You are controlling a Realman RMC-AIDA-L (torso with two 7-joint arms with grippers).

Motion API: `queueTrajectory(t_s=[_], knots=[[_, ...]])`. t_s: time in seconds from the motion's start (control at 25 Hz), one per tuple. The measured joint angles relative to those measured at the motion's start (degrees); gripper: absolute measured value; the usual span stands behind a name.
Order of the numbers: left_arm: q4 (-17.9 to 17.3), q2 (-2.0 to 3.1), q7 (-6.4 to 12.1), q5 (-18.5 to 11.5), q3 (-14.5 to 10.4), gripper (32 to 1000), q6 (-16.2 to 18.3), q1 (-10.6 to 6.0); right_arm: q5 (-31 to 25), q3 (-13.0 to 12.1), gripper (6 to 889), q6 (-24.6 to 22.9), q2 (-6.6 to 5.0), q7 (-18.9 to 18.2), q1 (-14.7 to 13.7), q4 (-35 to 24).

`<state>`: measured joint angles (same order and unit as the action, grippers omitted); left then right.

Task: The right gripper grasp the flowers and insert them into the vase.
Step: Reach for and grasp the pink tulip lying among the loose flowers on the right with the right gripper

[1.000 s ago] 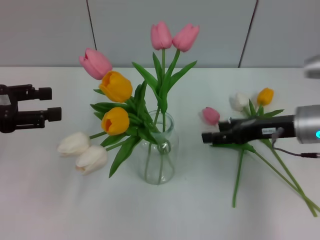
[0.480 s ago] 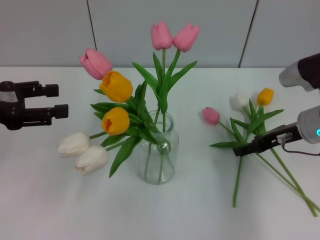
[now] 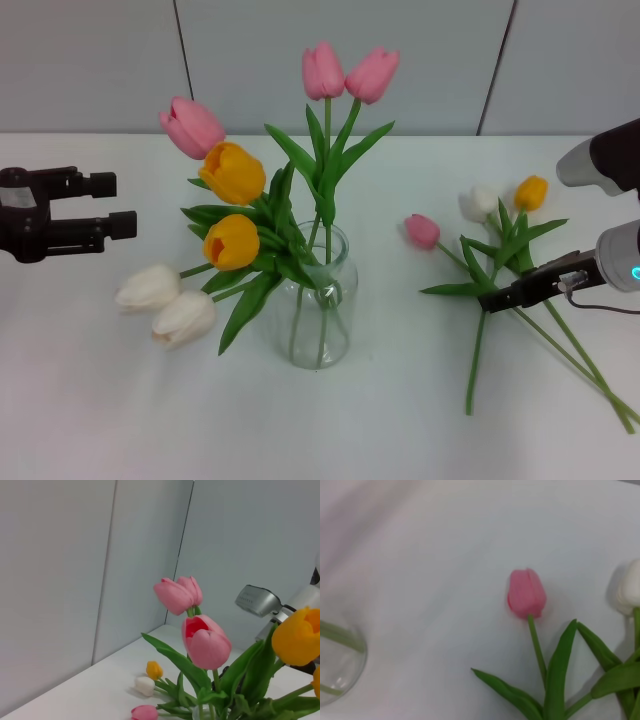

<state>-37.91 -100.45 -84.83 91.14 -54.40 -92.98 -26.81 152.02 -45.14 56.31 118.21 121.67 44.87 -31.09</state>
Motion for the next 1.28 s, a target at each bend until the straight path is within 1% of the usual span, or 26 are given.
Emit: queueTrajectory(t_s=[0.16,0.32,0.64,0.96,1.28], knots=[[0.02,-0.29,0.08,0.19,0.00,773,0.27,0.00,-0.34,0.25,859,-1.77,0.00,-1.17,0.02,1.14],[0.04,-0.84,0.10,0.33,0.00,773,0.68,0.00,-0.42,0.32,860,-2.80,0.01,-2.45,0.10,2.84],[0.04,-1.35,0.10,0.40,-0.01,773,1.25,0.00,-0.54,0.32,860,-5.15,0.21,-4.27,0.56,5.65],[0.04,-1.70,0.10,0.40,0.00,774,1.42,0.00,-0.67,0.32,796,-6.92,0.32,-4.64,0.51,6.27],[-0.09,-1.70,0.11,0.41,0.00,774,1.41,0.00,-1.31,0.26,630,-8.85,0.33,-5.89,0.58,7.87]])
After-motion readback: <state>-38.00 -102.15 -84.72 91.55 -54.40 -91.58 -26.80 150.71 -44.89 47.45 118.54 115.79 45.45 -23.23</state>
